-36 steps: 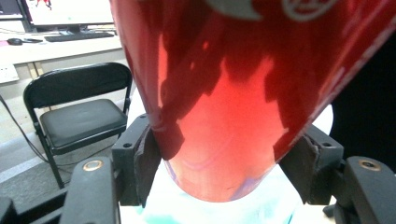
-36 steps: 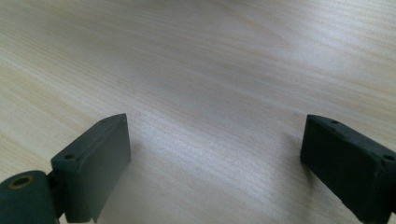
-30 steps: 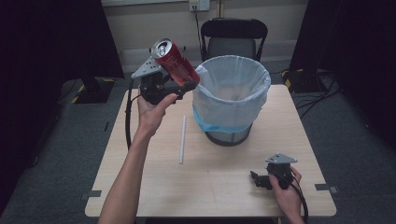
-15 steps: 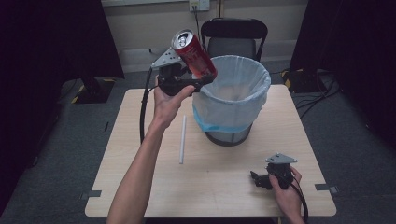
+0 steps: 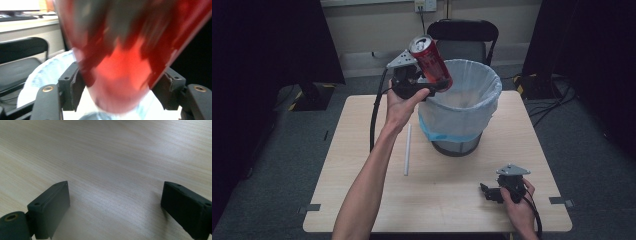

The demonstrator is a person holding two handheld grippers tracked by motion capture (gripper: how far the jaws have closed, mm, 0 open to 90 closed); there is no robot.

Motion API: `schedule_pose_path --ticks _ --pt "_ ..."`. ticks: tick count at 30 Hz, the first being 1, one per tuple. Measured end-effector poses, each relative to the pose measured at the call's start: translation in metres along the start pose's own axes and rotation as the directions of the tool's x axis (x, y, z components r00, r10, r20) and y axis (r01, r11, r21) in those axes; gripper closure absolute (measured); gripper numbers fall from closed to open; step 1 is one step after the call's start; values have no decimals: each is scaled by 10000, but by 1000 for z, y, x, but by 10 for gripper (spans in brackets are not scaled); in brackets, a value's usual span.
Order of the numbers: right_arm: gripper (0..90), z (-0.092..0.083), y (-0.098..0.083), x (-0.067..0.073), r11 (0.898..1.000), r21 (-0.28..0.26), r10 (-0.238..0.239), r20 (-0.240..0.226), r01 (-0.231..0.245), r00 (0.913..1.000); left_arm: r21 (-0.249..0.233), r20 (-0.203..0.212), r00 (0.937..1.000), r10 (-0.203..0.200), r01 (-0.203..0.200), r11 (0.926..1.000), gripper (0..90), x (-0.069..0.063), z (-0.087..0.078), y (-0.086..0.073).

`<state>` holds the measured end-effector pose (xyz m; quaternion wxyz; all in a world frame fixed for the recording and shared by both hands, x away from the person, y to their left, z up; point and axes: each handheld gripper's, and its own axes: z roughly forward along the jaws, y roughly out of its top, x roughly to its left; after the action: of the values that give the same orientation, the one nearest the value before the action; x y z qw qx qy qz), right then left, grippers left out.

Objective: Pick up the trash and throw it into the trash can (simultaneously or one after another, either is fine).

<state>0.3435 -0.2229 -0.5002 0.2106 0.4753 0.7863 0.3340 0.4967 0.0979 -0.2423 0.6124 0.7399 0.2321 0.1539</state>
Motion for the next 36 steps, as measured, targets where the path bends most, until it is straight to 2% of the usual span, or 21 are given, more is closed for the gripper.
schedule_pose_path --ticks 2,4,8,15,19,22,24,29,36 --pt "78 0 0 0 10000 -1 -1 3 1 10000 -15 33 10000 -87 87 10000 242 1 1 0" --pt "77 0 0 0 10000 2 -3 4 3 10000 -153 234 9994 -238 242 9996 237 2 1 0" --pt "78 0 0 0 10000 -4 -1 -2 1 10000 51 80 10000 -34 34 10000 219 1 1 0" --pt "78 0 0 0 10000 2 -5 -1 5 10000 -148 -90 9998 -173 172 9997 191 3 -8 0" --pt "77 0 0 0 10000 1 -3 1 3 10000 -143 -22 9999 -104 104 9998 217 4 -13 0" --pt "78 0 0 0 10000 1 -4 -2 4 10000 -151 -168 9998 -109 107 9998 205 4 -21 0" --pt "78 0 0 0 10000 2 -3 1 3 10000 -40 -423 9991 -31 30 10000 219 5 -27 0" --pt "77 0 0 0 10000 0 -2 -2 2 10000 60 -594 9978 -288 292 9996 224 13 -42 -5" --pt "77 0 0 0 10000 0 0 0 0 10000 -56 -916 9937 -641 639 9979 224 20 -61 -17"
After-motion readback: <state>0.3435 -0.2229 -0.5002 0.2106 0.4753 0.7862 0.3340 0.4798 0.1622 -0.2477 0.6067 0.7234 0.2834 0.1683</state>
